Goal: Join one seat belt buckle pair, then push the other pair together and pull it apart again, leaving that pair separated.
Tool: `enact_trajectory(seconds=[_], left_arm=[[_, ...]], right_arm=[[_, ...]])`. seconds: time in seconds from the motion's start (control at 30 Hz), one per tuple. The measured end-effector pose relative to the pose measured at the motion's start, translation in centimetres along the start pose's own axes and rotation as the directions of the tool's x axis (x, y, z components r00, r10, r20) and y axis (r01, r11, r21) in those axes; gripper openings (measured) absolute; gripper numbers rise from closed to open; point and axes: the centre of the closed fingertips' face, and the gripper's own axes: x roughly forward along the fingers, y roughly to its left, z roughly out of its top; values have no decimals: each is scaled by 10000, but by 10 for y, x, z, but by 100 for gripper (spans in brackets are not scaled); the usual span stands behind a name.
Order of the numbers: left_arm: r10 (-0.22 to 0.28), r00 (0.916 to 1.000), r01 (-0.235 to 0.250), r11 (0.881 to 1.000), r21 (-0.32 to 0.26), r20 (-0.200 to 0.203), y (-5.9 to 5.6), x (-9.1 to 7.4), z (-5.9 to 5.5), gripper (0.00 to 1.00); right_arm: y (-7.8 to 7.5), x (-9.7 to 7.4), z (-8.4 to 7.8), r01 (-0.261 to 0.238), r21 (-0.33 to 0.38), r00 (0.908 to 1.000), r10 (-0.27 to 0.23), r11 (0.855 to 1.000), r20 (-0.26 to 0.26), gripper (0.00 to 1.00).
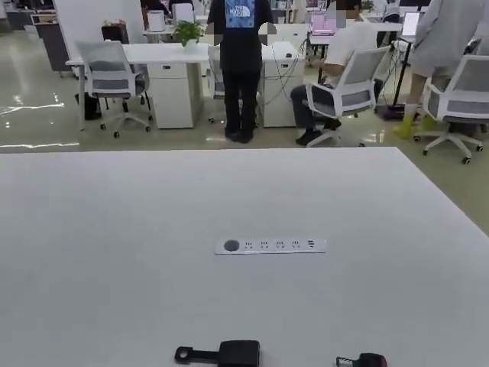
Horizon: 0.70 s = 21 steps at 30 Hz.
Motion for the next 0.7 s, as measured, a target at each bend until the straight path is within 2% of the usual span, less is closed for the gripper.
enact_trajectory(seconds=[0.37,0.5,0.7], left_arm=[[-284,9987,291,9994,175,-433,-4,14,-5,98],[-446,9969,465,9985,288,-652,-2,19,-13,98],[-672,9933,721,9961,499,-938,-4,27,-16,96]], right_arm=[[-1,12,-5,-452,-127,9985,448,9989,-303,90],[1,16,-5,-601,-137,9975,596,9981,-376,90],[1,23,-11,-903,-196,9942,890,9957,-608,87]])
